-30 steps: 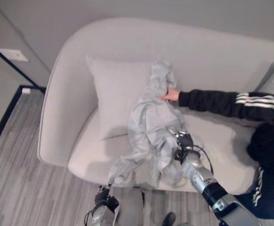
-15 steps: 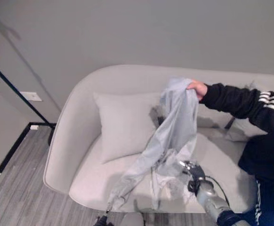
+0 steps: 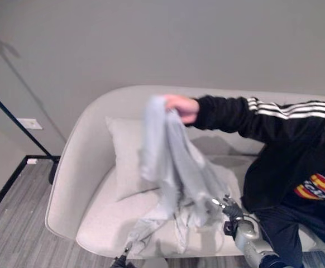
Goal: Hang the clothes on the sofa on the clothes rack.
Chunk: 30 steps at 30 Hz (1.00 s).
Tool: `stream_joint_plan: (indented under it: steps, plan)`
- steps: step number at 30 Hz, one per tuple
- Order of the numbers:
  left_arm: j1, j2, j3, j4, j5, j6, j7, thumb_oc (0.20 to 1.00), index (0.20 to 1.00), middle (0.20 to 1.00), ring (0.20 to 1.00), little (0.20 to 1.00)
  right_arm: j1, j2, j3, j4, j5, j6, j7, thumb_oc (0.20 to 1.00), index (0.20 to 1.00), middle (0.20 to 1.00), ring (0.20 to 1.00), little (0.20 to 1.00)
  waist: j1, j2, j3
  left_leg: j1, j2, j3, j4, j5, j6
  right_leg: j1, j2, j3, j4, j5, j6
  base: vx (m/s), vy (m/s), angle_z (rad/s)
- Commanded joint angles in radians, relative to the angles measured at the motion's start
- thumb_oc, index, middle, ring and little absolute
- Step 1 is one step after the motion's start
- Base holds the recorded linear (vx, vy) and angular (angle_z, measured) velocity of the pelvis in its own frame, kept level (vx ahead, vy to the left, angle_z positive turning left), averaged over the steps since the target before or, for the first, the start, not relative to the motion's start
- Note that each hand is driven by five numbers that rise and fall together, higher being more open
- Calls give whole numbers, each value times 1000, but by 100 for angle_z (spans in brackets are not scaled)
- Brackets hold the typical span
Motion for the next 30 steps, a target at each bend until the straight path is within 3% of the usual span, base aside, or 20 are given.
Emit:
stream_joint_plan:
  steps: [1,18,27,28,30]
  plan:
    - [-25,-5,-53,59,52,-12,8,1000,1000,1000,1000,1000,-26,14,-6,-46,-36,-35,-5,1000,1000,1000,1000,1000,-1,20,-26,10,113,0,23,-46,-87,-50,-62,1,-29,46,9,0,0,0]
    - [-45,10,-21,116,58,-2,29,1000,1000,1000,1000,1000,-67,23,38,-21,-157,-9,-25,1000,1000,1000,1000,1000,17,16,-35,26,117,-11,33,-50,-87,-42,-61,-5,20,16,-3,-15,-13,1]
    - [-53,26,-2,125,32,2,35,1000,1000,1000,1000,1000,-89,43,98,50,-213,11,-1,1000,1000,1000,1000,1000,45,20,-7,30,153,-43,108,-52,-93,-45,-31,-2,140,-74,-48,-66,-104,4]
    - [-56,33,-8,112,10,-2,33,1000,1000,1000,1000,1000,-123,46,119,95,-208,11,5,1000,1000,1000,1000,1000,70,33,42,15,175,-73,147,-33,-102,-51,-4,-8,188,-107,-79,-163,-170,12]
    - [-54,33,-14,98,0,-8,29,1000,1000,1000,1000,1000,-138,47,126,122,-215,10,5,1000,1000,1000,1000,1000,83,42,66,1,185,-89,148,-9,-114,-50,14,-19,191,-116,-91,-196,-193,18]
